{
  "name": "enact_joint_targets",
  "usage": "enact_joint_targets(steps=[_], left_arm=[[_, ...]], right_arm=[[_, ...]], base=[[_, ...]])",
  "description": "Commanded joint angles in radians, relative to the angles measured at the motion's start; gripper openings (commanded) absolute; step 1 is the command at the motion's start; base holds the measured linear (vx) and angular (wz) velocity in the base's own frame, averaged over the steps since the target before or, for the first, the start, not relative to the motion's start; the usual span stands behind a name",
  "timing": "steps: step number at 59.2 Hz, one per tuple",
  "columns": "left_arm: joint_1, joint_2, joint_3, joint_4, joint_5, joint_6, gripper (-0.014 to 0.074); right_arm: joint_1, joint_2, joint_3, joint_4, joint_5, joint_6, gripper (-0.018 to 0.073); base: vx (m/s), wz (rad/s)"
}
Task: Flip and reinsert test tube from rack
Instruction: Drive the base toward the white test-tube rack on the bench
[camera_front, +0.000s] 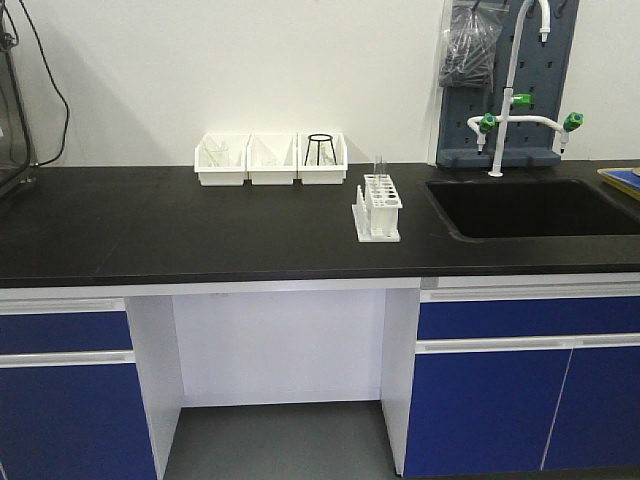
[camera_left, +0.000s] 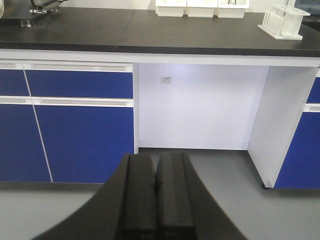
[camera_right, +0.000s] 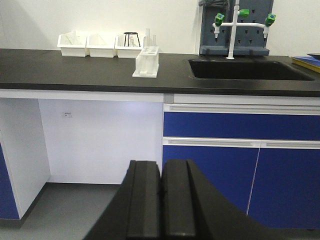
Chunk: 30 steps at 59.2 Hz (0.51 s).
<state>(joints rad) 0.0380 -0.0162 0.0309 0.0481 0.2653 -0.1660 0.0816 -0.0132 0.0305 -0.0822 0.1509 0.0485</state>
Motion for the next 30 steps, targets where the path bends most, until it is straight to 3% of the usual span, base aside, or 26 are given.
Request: enact_joint_targets(steps=[1,30], left_arm=[[-0.003,-0.011,0.002,-0.005,-0.085,0.000,-0.0006],[-0.003,-0.011,0.002,-0.005,-0.085,0.000,-0.0006]], right_arm=[[-0.003,-0.001,0.000,-0.012,-0.086,0.000,-0.0008],[-0.003,-0.001,0.000,-0.012,-0.086,0.000,-0.0008]], base=[[0.00,0.00],[0.00,0.00]])
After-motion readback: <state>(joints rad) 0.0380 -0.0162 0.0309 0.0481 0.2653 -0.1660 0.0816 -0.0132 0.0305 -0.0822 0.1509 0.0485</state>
